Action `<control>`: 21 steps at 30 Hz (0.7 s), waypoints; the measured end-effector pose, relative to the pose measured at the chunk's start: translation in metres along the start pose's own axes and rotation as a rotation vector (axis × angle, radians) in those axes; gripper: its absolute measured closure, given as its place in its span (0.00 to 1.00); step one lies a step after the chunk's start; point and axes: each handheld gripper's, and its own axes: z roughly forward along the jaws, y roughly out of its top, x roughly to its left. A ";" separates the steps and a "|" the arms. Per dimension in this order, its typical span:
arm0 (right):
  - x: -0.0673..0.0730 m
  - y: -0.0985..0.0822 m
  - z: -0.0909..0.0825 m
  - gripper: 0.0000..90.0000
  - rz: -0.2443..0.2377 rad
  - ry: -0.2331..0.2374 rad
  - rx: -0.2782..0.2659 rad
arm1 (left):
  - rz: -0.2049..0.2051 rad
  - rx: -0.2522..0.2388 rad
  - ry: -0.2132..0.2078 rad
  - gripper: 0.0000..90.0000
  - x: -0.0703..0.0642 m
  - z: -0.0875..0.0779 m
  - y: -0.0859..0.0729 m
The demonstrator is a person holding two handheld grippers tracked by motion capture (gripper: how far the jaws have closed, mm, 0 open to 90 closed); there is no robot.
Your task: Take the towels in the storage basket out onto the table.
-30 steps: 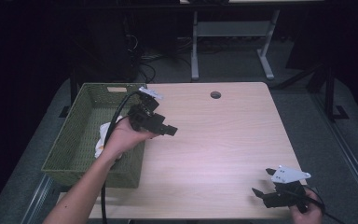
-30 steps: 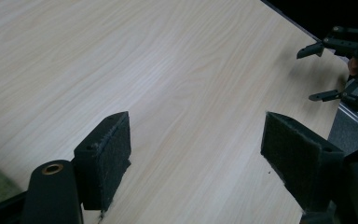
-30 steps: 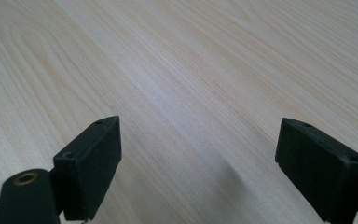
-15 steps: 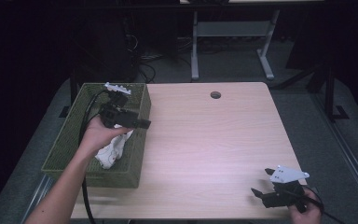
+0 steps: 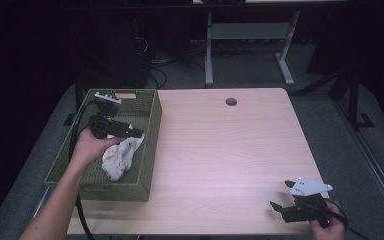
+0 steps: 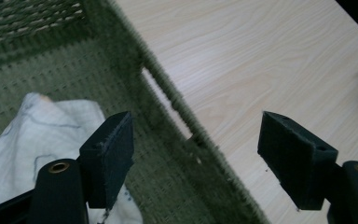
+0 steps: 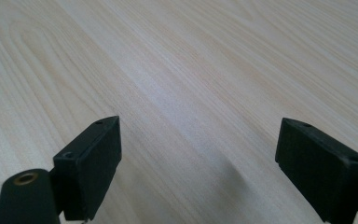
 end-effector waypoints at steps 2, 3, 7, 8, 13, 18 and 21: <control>0.000 0.000 0.000 0.16 -0.001 -0.001 0.000 | -0.020 0.022 0.027 0.31 0.008 0.002 -0.006; 0.000 0.000 0.000 0.16 -0.001 -0.001 0.000 | -0.020 0.022 0.027 0.31 0.008 0.002 -0.006; 0.000 0.000 0.000 0.16 0.000 -0.001 0.000 | -0.040 0.043 0.074 0.32 0.018 0.004 -0.012; 0.000 0.000 0.001 0.16 0.000 -0.001 0.001 | -0.031 0.078 0.132 0.34 0.021 0.007 -0.016; 0.000 0.000 0.000 0.16 0.001 0.000 0.002 | -0.047 0.124 0.171 0.35 0.028 0.014 -0.023; 0.000 0.000 0.000 0.16 0.005 0.000 0.004 | -0.063 0.180 0.196 0.36 0.037 0.022 -0.034; 0.000 0.000 0.000 0.16 -0.001 0.000 0.002 | -0.055 0.233 0.225 0.40 0.040 0.027 -0.039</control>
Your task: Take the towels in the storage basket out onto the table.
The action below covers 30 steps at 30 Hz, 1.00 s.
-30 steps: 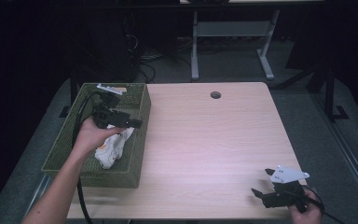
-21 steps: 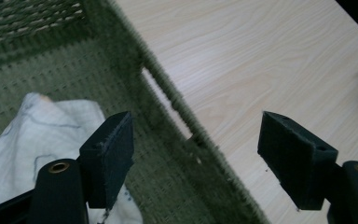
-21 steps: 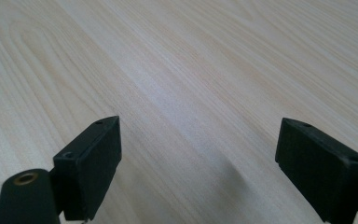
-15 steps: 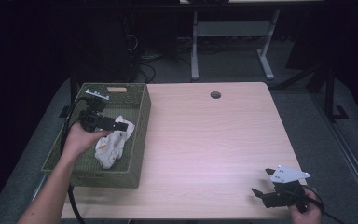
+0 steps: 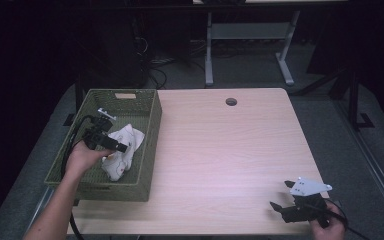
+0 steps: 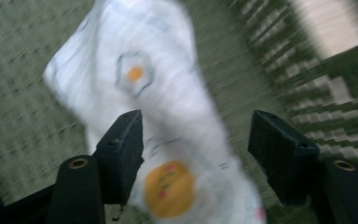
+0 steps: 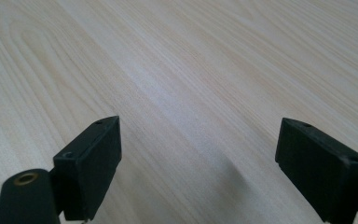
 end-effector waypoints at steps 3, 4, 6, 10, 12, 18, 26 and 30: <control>0.000 0.000 0.000 0.16 -0.002 -0.001 0.001 | -0.002 0.049 -0.001 0.43 0.003 0.008 -0.003; 0.000 0.000 0.000 0.16 -0.002 -0.001 0.001 | -0.002 0.049 -0.001 0.44 0.003 0.008 -0.003; 0.000 0.000 0.000 0.16 0.000 -0.002 0.000 | 0.006 0.067 -0.001 0.46 0.003 0.012 -0.004; -0.001 0.000 0.000 0.16 -0.033 -0.004 0.012 | 0.002 0.124 0.040 0.47 0.000 0.023 -0.004; -0.001 0.000 0.000 0.16 -0.035 -0.005 0.010 | 0.001 0.131 0.045 0.47 0.001 0.024 -0.004; 0.000 0.000 0.000 0.16 -0.001 -0.001 -0.001 | 0.025 0.173 0.069 0.61 0.001 0.031 -0.004; 0.001 0.001 0.001 0.16 -0.002 0.005 0.004 | 0.045 0.217 0.090 0.70 0.003 0.039 -0.007; -0.001 0.000 0.000 0.16 -0.036 -0.005 0.013 | 0.058 0.229 0.103 0.71 0.003 0.042 -0.008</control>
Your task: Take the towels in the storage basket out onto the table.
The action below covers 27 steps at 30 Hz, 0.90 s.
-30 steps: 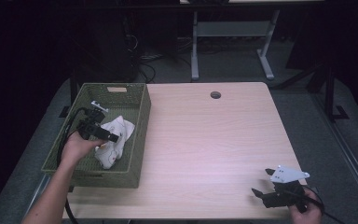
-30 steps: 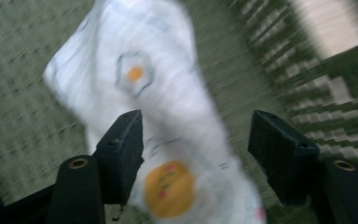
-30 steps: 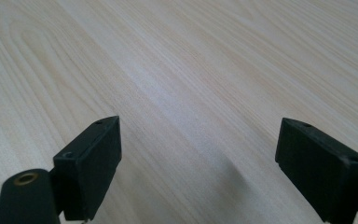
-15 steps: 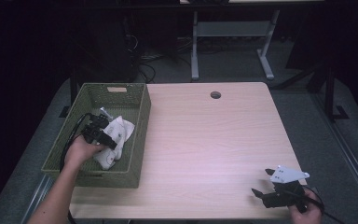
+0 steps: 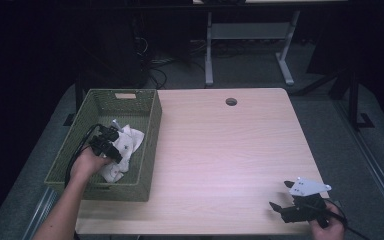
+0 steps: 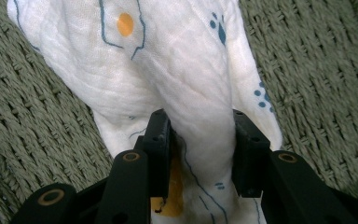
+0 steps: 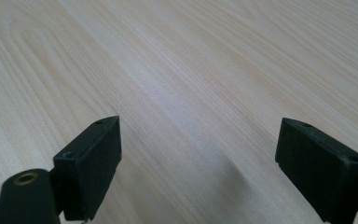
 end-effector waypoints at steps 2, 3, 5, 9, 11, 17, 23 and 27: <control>0.000 0.000 0.000 0.16 0.002 0.000 -0.002 | -0.003 0.002 -0.004 0.73 0.001 0.001 0.000; 0.003 0.001 0.001 0.16 0.037 0.009 -0.010 | -0.004 0.006 -0.001 0.74 0.002 0.001 -0.001; 0.003 0.001 0.002 0.16 0.031 0.008 -0.009 | -0.023 0.010 -0.002 0.78 0.002 0.003 -0.001; 0.002 0.001 0.001 0.16 0.016 0.004 -0.006 | -0.033 0.008 -0.003 0.83 0.002 0.004 -0.001; 0.003 0.001 0.001 0.16 0.034 0.009 -0.011 | -0.032 0.007 -0.010 0.84 0.002 0.003 -0.002; 0.003 0.001 0.001 0.16 0.033 0.009 -0.013 | -0.062 -0.037 -0.049 0.86 0.008 -0.007 -0.006; 0.001 0.000 0.000 0.16 0.025 0.003 -0.009 | -0.098 -0.100 -0.090 0.86 0.015 -0.019 -0.013; 0.002 0.000 0.001 0.16 0.031 0.000 -0.011 | -0.070 -0.154 -0.071 0.86 0.012 -0.034 -0.021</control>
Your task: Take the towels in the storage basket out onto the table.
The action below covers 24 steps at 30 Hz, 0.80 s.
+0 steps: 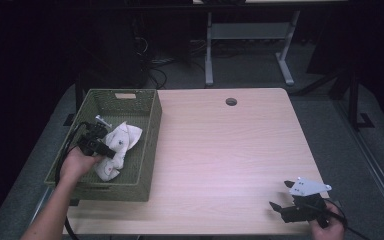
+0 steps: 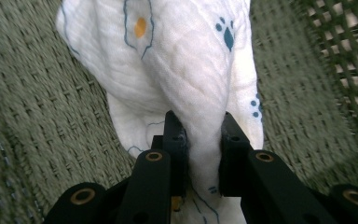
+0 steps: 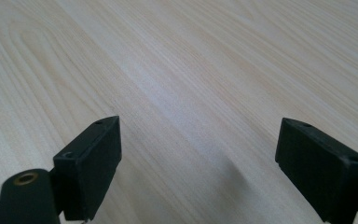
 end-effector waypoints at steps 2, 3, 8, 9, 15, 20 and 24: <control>0.000 0.000 0.000 0.16 0.003 0.005 0.001 | 0.003 -0.012 -0.005 0.86 0.000 -0.003 -0.001; 0.000 0.000 0.001 0.16 0.006 0.006 0.000 | 0.002 -0.025 -0.016 0.86 0.000 -0.007 -0.001; 0.000 0.001 0.001 0.16 -0.028 0.001 0.003 | -0.036 -0.101 -0.081 0.85 0.004 -0.020 -0.006; 0.000 0.002 0.000 0.16 -0.028 -0.001 0.003 | -0.047 -0.119 -0.103 0.85 0.005 -0.023 -0.007; 0.002 0.002 0.000 0.16 0.007 0.004 -0.005 | -0.093 -0.226 -0.197 0.85 0.013 -0.041 -0.011; 0.001 0.001 -0.001 0.16 -0.006 0.004 -0.006 | -0.086 -0.275 -0.194 0.86 0.013 -0.052 -0.012; 0.001 0.001 -0.002 0.16 -0.005 0.001 -0.007 | -0.091 -0.322 -0.236 0.85 0.013 -0.062 -0.011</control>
